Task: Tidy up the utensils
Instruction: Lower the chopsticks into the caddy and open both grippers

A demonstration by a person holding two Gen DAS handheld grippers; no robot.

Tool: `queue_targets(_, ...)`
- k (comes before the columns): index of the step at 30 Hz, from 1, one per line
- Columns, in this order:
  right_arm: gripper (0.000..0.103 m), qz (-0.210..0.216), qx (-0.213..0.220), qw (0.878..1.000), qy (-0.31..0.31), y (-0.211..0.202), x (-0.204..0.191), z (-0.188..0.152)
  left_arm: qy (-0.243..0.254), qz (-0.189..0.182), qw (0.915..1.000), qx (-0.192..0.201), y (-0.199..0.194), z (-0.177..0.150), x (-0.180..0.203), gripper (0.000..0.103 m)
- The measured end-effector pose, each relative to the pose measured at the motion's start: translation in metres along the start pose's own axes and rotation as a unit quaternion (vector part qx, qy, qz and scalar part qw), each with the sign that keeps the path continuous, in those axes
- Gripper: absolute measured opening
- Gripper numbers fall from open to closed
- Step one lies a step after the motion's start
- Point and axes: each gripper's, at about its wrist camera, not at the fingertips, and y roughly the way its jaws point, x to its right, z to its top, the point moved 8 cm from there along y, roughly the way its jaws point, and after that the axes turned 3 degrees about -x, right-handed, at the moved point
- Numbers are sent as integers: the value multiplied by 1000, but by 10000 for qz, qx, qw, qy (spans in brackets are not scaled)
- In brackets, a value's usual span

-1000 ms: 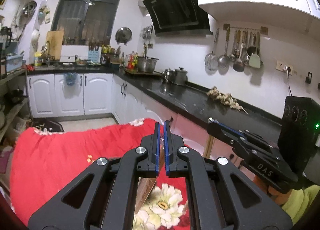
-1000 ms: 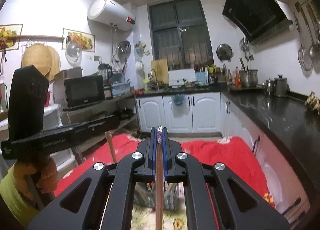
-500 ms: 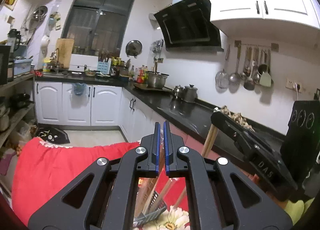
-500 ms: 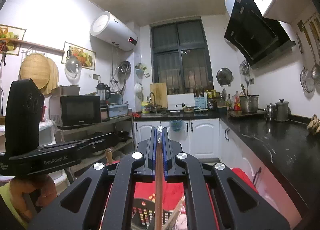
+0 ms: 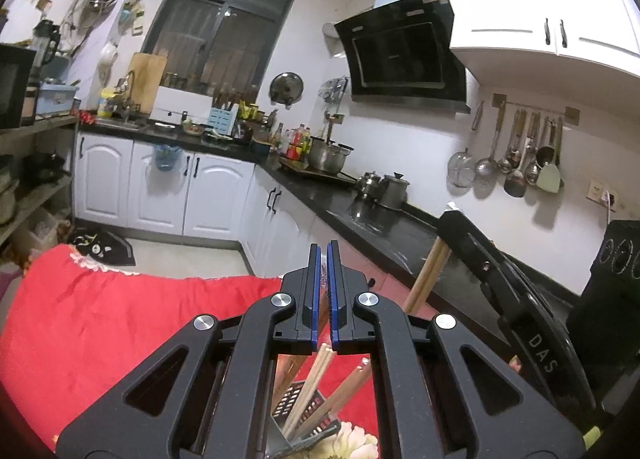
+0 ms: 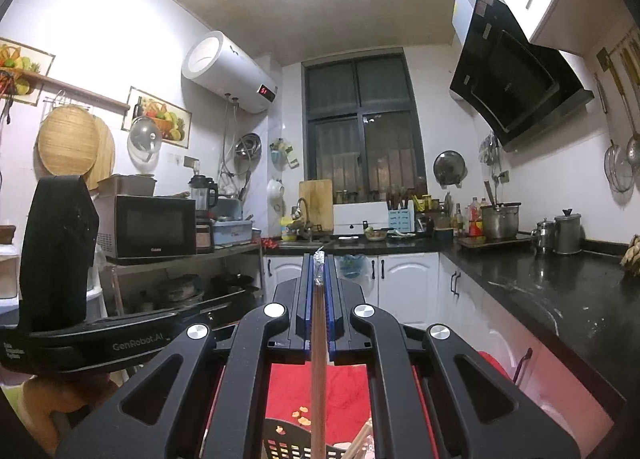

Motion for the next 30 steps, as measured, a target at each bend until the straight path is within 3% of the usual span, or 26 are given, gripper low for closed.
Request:
queue_targets(9, 5, -80, -161, 9997, 167, 21, 9, -34, 83, 65, 9998, -187, 14, -20, -7, 1)
queue_targets(16, 6, -86, -425, 9980, 469, 29, 17, -59, 420, 262, 9979, -423, 21, -35, -5, 2)
queue_targets(30, 6, -76, -867, 9946, 565, 15, 14, -81, 665, 420, 9925, -937, 33, -61, -3, 2)
